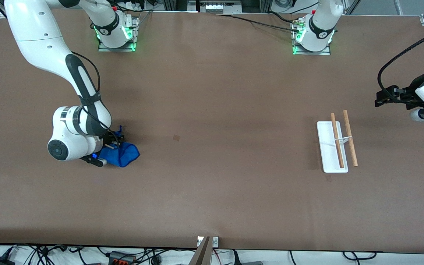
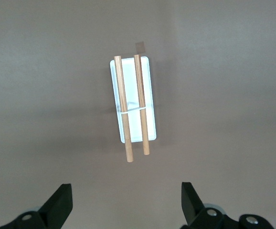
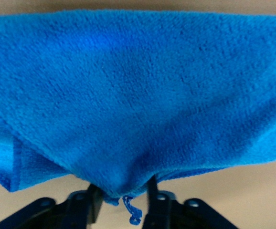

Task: Pass towel and hang on rack
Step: 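Reach the right gripper down to the blue towel and grasp it, then lift the towel with the right gripper while the left gripper approaches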

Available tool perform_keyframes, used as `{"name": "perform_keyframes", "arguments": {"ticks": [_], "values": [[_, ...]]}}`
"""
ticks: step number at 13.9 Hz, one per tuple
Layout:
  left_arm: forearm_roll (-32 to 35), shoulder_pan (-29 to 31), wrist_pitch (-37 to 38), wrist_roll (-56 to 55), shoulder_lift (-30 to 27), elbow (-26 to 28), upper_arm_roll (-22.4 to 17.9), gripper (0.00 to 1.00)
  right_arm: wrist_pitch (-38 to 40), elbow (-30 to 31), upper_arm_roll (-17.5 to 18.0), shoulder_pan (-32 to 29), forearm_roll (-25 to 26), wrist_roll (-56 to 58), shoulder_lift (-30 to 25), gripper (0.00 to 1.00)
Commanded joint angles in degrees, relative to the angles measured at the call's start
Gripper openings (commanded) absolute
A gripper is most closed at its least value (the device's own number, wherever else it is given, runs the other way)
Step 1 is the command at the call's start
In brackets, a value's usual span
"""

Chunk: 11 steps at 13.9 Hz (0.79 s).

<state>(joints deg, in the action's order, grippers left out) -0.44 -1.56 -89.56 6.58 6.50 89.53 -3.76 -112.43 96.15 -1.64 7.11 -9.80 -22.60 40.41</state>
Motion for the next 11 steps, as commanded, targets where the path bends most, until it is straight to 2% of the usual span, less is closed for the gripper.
{"name": "perform_keyframes", "arguments": {"ticks": [1,4,8,11], "values": [[0.27,0.42,1.23,0.45,0.10,-0.58,0.33,1.00,1.42,0.70,0.14,-0.43,-0.57,0.54,-1.21,0.02],[0.18,0.42,1.23,0.45,0.18,-0.58,0.33,1.00,3.96,-3.33,0.14,-0.42,-0.57,0.98,-1.22,0.00],[0.09,0.42,2.45,0.62,0.18,-0.58,0.33,1.00,17.66,-16.32,0.32,0.01,-0.66,0.88,-1.22,0.00],[0.09,0.42,3.25,0.63,0.62,-0.58,0.33,1.00,24.78,-24.84,3.56,0.01,-0.57,0.89,-1.30,0.00]]}}
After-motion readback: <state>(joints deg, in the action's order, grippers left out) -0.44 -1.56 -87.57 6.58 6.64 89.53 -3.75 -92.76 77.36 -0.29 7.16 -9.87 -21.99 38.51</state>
